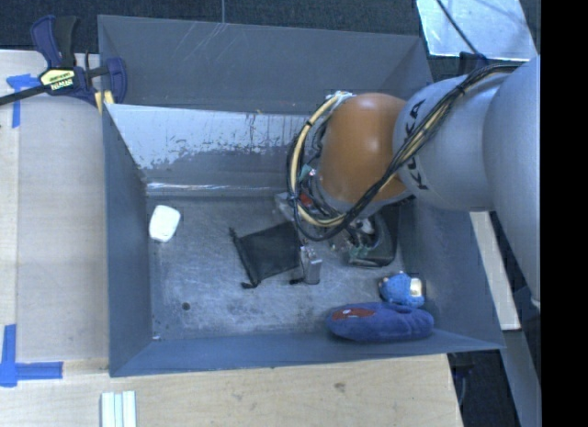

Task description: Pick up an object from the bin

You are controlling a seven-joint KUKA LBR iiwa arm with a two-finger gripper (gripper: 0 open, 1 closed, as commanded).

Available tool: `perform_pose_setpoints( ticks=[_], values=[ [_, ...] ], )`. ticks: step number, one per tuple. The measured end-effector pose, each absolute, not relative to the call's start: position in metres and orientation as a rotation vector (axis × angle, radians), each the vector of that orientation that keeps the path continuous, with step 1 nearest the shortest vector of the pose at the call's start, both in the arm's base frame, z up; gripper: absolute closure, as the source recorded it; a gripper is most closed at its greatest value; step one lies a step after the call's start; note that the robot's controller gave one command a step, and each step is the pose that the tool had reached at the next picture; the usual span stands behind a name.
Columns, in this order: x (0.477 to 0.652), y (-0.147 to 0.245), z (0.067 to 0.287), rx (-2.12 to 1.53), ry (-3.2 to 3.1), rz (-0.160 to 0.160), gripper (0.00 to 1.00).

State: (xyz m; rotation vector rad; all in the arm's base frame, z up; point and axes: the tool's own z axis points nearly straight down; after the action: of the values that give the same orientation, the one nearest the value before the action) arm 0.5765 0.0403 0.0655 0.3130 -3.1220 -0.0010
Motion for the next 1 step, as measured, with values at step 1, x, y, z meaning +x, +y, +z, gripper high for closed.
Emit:
perform_pose_setpoints(
  ticks=[1],
  values=[
    [0.5794, 0.0404, 0.071, 0.315, -3.132, 0.0, 1.0]
  ],
)
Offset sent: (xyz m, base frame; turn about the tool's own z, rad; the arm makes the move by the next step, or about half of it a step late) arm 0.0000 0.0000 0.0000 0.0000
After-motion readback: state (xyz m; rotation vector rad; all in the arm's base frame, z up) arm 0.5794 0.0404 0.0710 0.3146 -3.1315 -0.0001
